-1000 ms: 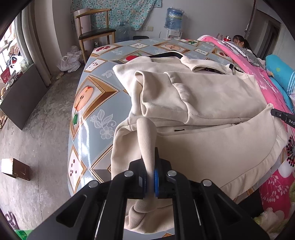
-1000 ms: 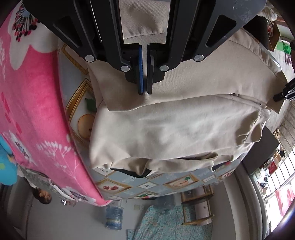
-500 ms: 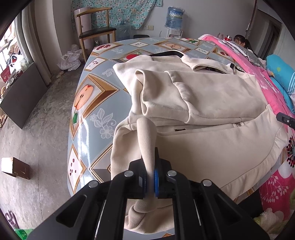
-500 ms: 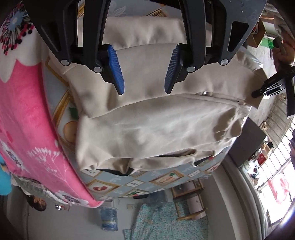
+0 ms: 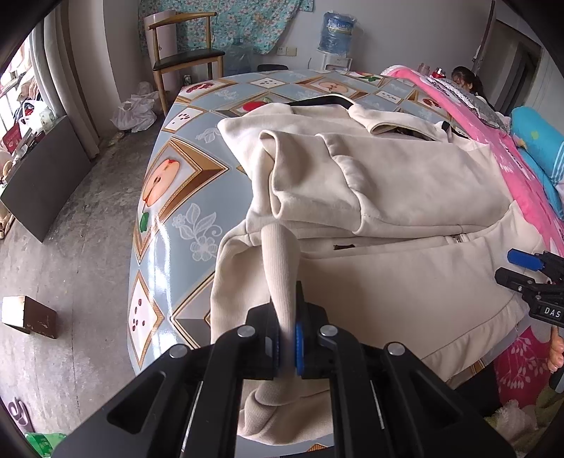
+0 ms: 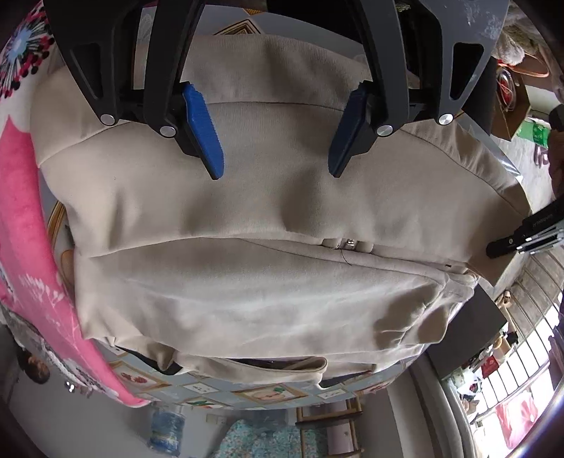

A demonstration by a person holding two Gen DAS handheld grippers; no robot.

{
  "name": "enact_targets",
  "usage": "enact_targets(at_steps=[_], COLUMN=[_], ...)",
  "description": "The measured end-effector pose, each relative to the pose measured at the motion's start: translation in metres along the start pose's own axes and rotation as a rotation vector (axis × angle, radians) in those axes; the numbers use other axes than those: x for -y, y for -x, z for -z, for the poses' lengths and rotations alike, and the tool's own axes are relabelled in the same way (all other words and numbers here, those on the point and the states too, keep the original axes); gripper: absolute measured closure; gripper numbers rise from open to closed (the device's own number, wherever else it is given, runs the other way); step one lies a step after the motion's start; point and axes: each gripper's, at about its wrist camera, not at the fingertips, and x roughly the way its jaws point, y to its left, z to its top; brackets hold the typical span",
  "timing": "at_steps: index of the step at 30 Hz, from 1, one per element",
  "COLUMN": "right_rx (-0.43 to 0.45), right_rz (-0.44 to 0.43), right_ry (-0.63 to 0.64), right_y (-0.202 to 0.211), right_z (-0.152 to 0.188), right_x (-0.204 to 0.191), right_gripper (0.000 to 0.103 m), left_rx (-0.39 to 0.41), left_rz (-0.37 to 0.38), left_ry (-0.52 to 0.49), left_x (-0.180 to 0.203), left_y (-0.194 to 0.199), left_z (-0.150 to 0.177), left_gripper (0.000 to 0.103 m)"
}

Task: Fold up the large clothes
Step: 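Hold the sleeve with the left tool while the right tool moves along the hem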

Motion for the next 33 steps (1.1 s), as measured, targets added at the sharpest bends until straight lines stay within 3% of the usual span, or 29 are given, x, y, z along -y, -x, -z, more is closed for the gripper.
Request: enact_targets(at_steps=[5, 33], right_rx=[0.004, -0.019], right_rz=[-0.028, -0.059], right_ry=[0.007, -0.012], right_y=[0.001, -0.009], right_z=[0.002, 0.005], right_x=[-0.005, -0.002], right_gripper=[0.029, 0.024], left_rx=[-0.003, -0.034], left_rz=[-0.026, -0.131], left_ry=[-0.015, -0.065], left_x=[0.005, 0.021], left_y=[0.001, -0.006], left_z=[0.000, -0.003], left_gripper=[0.096, 0.096])
